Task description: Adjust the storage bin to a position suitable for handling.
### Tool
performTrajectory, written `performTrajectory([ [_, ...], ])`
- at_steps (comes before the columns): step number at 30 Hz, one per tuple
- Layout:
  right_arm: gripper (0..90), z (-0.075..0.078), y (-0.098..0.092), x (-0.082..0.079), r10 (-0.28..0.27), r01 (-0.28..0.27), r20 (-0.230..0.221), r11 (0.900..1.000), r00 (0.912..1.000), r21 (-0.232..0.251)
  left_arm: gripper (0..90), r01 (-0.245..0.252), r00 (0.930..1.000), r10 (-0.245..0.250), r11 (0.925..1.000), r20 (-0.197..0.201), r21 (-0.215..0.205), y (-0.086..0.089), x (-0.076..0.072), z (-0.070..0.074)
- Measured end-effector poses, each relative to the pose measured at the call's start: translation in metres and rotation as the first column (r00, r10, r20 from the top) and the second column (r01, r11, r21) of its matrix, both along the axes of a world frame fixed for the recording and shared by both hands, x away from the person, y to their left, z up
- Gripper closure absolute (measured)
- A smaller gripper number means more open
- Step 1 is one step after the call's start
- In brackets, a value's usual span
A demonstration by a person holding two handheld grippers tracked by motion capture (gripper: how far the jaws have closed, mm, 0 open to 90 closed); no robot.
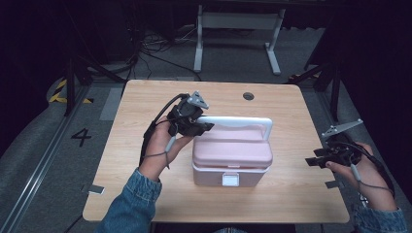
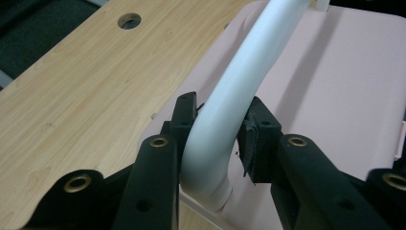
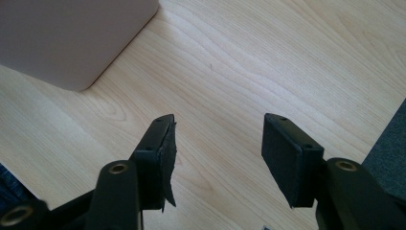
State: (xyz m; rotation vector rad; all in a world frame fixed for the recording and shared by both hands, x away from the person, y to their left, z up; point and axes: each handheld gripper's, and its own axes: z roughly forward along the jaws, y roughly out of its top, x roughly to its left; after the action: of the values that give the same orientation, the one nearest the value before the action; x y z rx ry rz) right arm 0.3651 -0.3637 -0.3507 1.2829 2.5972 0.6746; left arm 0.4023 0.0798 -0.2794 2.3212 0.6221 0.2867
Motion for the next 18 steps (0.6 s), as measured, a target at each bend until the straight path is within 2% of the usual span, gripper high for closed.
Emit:
performTrajectory([
  [10,49.1,0.003,0.0,-0.002,0.003,-0.003,0.024,1.0,0.9997,0.015,69.9,-0.018,0.9997,0.018,0.9998,0.016,-0.002,-0.001,0.007,0.007],
  [17,54.9,0.007,0.001,-0.004,0.01,-0.012,0.05,0.999,0.9987,0.031,69.9,-0.017,0.9997,0.017,0.9998,-0.019,-0.001,-0.001,0.015,0.012],
  [18,57.2,0.008,0.001,-0.005,0.013,-0.015,0.064,0.999,0.9978,0.033,70.0,-0.017,0.9996,0.017,0.9998,-0.024,-0.006,-0.001,0.017,0.013],
])
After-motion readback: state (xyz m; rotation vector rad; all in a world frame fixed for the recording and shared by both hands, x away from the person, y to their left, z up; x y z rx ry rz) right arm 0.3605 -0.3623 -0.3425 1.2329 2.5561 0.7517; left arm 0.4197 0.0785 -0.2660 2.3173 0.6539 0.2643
